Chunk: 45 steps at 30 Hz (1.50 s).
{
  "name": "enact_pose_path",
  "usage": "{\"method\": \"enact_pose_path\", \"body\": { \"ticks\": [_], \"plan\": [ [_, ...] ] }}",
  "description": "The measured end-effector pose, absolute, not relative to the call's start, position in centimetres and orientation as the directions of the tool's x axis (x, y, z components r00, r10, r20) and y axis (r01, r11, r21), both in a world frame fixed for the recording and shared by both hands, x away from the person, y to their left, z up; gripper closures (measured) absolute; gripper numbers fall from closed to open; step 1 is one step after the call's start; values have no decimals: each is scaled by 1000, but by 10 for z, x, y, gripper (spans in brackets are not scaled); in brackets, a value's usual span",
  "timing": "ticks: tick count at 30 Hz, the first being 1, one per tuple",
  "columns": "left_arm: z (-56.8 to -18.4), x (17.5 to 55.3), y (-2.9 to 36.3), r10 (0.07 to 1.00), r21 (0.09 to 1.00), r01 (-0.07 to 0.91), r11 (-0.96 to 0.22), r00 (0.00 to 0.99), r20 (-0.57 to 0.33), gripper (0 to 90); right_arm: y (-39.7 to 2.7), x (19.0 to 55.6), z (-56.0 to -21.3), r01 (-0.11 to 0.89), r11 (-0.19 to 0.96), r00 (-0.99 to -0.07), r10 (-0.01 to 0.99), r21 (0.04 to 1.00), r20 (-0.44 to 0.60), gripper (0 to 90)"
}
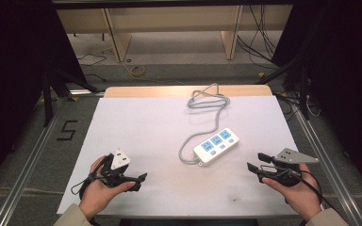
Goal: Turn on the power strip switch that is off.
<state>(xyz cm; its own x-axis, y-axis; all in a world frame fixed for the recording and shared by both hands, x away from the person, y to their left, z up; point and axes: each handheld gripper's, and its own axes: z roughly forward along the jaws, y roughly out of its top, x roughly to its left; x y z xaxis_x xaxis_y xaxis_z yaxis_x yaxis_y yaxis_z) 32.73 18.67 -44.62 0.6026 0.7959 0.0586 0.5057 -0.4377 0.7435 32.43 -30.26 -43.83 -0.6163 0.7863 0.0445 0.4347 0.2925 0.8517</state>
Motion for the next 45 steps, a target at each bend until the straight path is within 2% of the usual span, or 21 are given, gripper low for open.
{"method": "enact_pose_path", "body": {
  "ticks": [1, 2, 3, 4, 10, 11, 12, 45],
  "plan": [
    [-446, 327, 186, 795, 743, 503, -441, 604, 63, 89, -302, 324, -438, 438, 296, -614, 788, 849, 42, 505],
    [-446, 327, 186, 795, 743, 503, -441, 604, 63, 89, -302, 324, -438, 438, 296, -614, 788, 849, 42, 505],
    [-446, 327, 186, 792, 743, 498, -447, 607, 70, 90, -302, 322, -436, 438, 307, -615, 788, 845, 33, 582],
    [-446, 327, 186, 789, 744, 494, -449, 610, 72, 90, -302, 321, -434, 439, 306, -613, 789, 845, 33, 622],
    [-446, 328, 186, 790, 742, 494, -452, 609, 75, 92, -303, 319, -430, 436, 310, -607, 795, 845, 21, 842],
    [-446, 328, 186, 790, 742, 494, -452, 609, 75, 92, -303, 319, -430, 436, 310, -607, 795, 845, 21, 842],
    [-446, 328, 186, 792, 744, 494, -449, 607, 75, 92, -303, 319, -429, 435, 318, -606, 796, 842, 12, 896],
    [-446, 328, 185, 794, 747, 494, -446, 604, 74, 95, -286, 336, -417, 438, 355, -628, 778, 826, -1, 900]
  ]
}}
